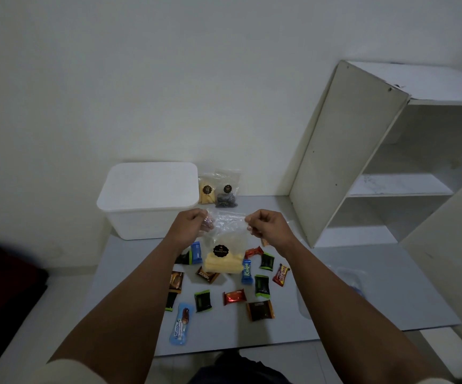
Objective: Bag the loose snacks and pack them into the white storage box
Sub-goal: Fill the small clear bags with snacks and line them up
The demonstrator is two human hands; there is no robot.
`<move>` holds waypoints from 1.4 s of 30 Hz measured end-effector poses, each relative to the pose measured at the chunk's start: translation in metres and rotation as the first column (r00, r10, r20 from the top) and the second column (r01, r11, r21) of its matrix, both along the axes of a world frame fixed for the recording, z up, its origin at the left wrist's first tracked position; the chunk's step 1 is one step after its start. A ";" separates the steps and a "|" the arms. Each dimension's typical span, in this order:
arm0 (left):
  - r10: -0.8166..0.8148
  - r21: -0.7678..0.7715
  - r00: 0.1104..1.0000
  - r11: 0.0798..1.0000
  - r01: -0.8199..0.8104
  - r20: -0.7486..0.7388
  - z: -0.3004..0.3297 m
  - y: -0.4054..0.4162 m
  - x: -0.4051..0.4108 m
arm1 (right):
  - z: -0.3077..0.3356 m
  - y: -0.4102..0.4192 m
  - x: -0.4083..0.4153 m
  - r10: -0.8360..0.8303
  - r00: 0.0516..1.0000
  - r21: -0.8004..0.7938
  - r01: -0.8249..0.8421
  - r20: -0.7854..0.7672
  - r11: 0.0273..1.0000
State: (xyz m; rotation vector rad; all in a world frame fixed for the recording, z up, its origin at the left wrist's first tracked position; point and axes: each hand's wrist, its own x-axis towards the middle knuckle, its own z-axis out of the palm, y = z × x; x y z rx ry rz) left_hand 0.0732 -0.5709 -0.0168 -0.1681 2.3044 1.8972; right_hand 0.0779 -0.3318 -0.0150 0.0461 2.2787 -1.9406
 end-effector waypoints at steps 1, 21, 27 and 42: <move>-0.010 -0.018 1.000 1.000 0.010 -0.017 -0.002 0.002 -0.001 | -0.001 0.002 0.001 -0.013 1.000 0.000 0.013 0.001 1.000; -0.033 0.006 0.989 0.999 0.032 0.143 -0.069 0.116 -0.105 | -0.057 0.076 -0.081 -0.260 0.928 -0.098 0.295 0.265 0.951; -0.027 -0.182 0.956 0.980 0.083 0.292 -0.124 0.154 -0.180 | -0.089 0.098 -0.185 -0.244 0.938 -0.065 0.267 0.247 0.962; 0.413 -0.323 0.888 0.884 -0.337 0.203 -0.205 0.185 -0.293 | -0.187 0.086 -0.333 -0.272 0.932 -0.121 0.307 0.240 0.944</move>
